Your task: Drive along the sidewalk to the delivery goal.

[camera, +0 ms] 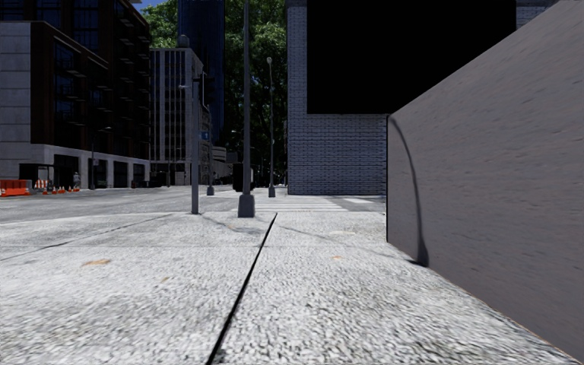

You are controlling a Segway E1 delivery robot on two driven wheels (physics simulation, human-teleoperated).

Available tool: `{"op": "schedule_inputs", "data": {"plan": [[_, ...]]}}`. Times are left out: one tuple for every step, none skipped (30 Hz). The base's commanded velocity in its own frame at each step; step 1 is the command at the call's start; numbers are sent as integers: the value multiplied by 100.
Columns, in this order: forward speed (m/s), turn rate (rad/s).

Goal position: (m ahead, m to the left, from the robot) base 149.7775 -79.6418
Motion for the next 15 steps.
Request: {"op": "schedule_inputs", "data": {"plan": [[200, 0], [200, 0], [200, 0], [200, 0], [200, 0], [200, 0], [200, 0], [200, 0], [200, 0], [200, 0], [200, 0], [200, 0], [200, 0], [200, 0], [200, 0]]}}
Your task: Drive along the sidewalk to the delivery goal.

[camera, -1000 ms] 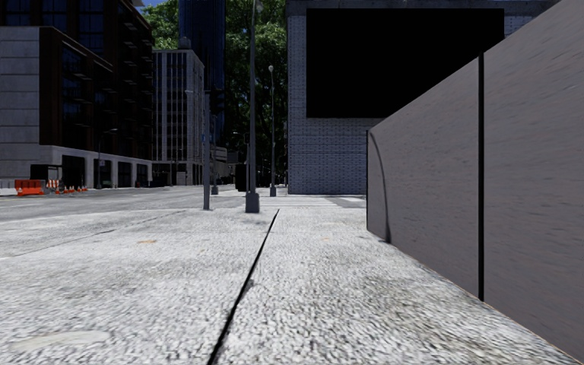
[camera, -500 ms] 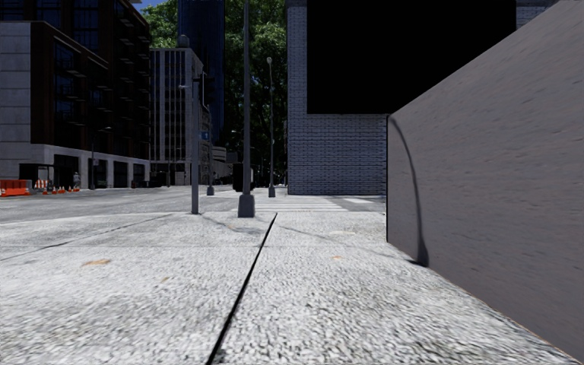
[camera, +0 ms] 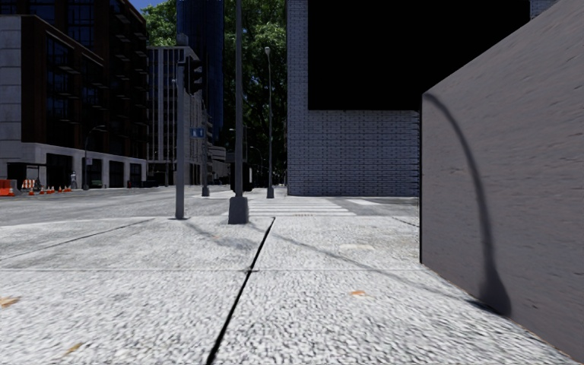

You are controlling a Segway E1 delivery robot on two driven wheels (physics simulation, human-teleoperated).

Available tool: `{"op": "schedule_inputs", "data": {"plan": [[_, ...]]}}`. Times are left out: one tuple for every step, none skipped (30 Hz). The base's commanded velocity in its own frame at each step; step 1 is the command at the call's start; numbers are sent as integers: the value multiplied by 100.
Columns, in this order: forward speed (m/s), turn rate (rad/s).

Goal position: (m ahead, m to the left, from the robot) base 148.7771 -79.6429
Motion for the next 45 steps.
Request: {"op": "schedule_inputs", "data": {"plan": [[200, 0], [200, 0], [200, 0], [200, 0], [200, 0], [200, 0], [200, 0], [200, 0], [200, 0], [200, 0], [200, 0], [200, 0], [200, 0], [200, 0], [200, 0], [200, 0], [200, 0], [200, 0], [200, 0], [200, 0], [200, 0], [200, 0], [200, 0], [200, 0], [200, 0], [200, 0], [200, 0], [200, 0], [200, 0], [200, 0], [200, 0], [200, 0], [200, 0], [200, 0], [200, 0], [200, 0], [200, 0], [200, 0], [200, 0], [200, 0], [200, 0], [200, 0], [200, 0], [200, 0], [200, 0]]}}
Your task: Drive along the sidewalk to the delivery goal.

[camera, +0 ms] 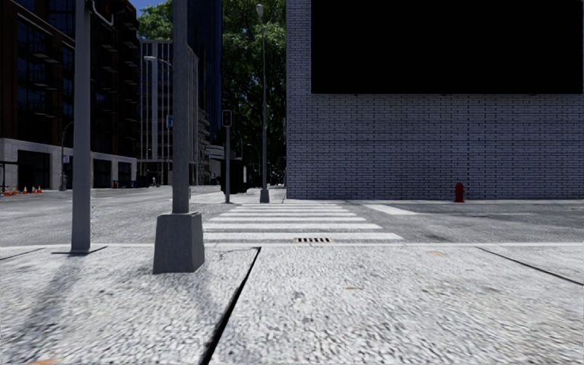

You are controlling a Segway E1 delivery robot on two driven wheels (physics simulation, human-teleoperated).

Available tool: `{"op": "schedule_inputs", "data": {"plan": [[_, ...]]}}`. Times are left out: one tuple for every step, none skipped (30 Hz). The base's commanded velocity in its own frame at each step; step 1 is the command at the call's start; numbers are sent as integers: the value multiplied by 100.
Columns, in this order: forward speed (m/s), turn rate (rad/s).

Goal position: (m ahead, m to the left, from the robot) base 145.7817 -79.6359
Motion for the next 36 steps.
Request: {"op": "schedule_inputs", "data": {"plan": [[200, 0], [200, 0], [200, 0], [200, 0], [200, 0], [200, 0], [200, 0], [200, 0], [200, 0], [200, 0], [200, 0], [200, 0], [200, 0], [200, 0], [200, 0], [200, 0], [200, 0], [200, 0], [200, 0], [200, 0], [200, 0], [200, 0], [200, 0], [200, 0], [200, 0], [200, 0], [200, 0], [200, 0], [200, 0], [200, 0], [200, 0], [200, 0], [200, 0], [200, 0], [200, 0], [200, 0]]}}
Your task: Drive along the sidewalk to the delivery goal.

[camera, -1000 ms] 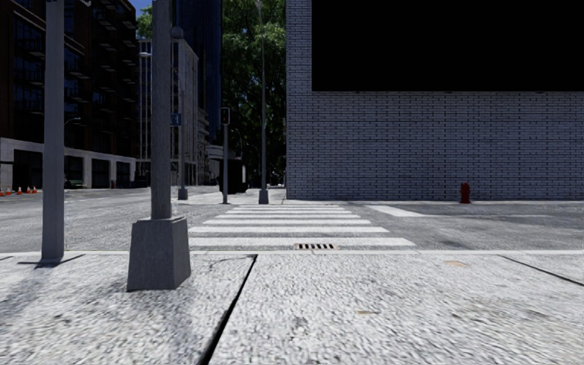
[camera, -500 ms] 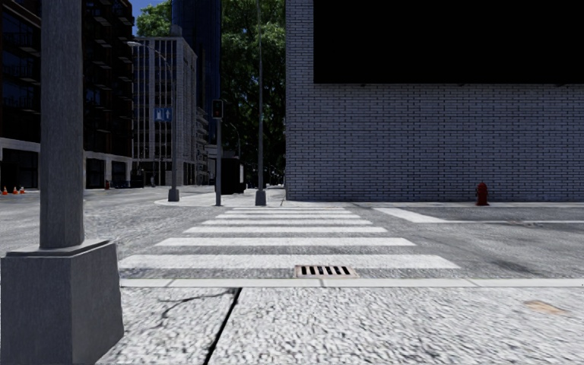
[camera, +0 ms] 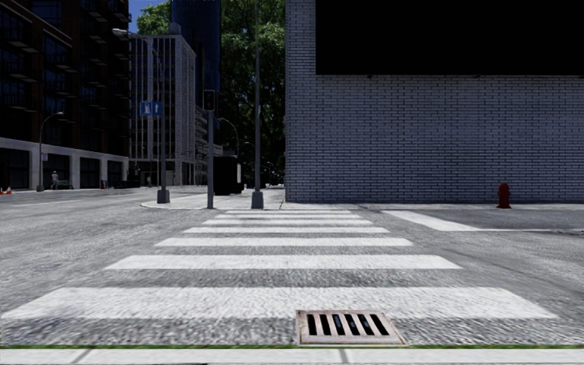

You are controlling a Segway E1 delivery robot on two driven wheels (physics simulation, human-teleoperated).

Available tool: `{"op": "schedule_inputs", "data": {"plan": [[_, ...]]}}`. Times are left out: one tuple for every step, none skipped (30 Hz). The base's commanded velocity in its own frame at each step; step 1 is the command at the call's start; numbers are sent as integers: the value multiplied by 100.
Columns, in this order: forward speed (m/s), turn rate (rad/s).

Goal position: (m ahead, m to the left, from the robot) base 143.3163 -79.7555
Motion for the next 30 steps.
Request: {"op": "schedule_inputs", "data": {"plan": [[200, 0], [200, 0], [200, 0], [200, 0], [200, 0], [200, 0], [200, 0], [199, 0], [183, 0], [165, 0], [150, 0], [150, 0], [140, 0], [136, 0], [133, 0], [128, 0], [128, 0], [125, 0], [123, 0], [122, 0], [122, 0], [122, 0], [122, 0], [122, 0], [122, 0], [122, 0], [122, 0], [122, 0], [122, 0], [122, 0]]}}
